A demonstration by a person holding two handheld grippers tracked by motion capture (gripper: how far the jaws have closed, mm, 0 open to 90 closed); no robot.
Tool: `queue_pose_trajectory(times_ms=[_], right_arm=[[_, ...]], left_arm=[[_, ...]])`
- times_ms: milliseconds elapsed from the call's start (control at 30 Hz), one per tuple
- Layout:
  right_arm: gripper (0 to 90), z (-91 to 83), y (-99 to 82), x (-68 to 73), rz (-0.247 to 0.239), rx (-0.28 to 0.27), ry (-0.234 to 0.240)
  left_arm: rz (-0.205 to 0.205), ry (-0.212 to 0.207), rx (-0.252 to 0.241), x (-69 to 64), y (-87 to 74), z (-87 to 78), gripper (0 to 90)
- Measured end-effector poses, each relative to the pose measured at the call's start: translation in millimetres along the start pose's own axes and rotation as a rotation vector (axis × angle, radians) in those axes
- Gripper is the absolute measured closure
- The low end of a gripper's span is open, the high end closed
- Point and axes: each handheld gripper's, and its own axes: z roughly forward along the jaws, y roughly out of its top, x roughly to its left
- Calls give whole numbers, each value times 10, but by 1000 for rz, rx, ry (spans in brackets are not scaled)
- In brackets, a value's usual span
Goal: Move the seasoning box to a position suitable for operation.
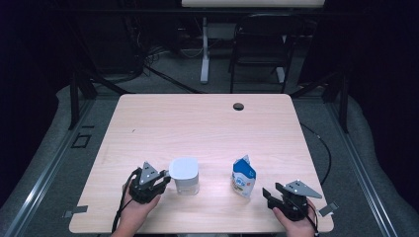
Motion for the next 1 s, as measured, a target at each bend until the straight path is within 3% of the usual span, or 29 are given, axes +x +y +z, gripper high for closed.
queue_pose_trajectory(times_ms=[367,667,1000], right_arm=[[455,5,-1,22,-10,10,14],[456,-12,-7,39,-10,12,16],[483,-102,18,80,-18,11,44]], left_arm=[[41,-22,20,-135,-90,-107,720],[41,-24,30,-218,-133,-156,718],[49,-79,0,-248,-163,-154,717]])
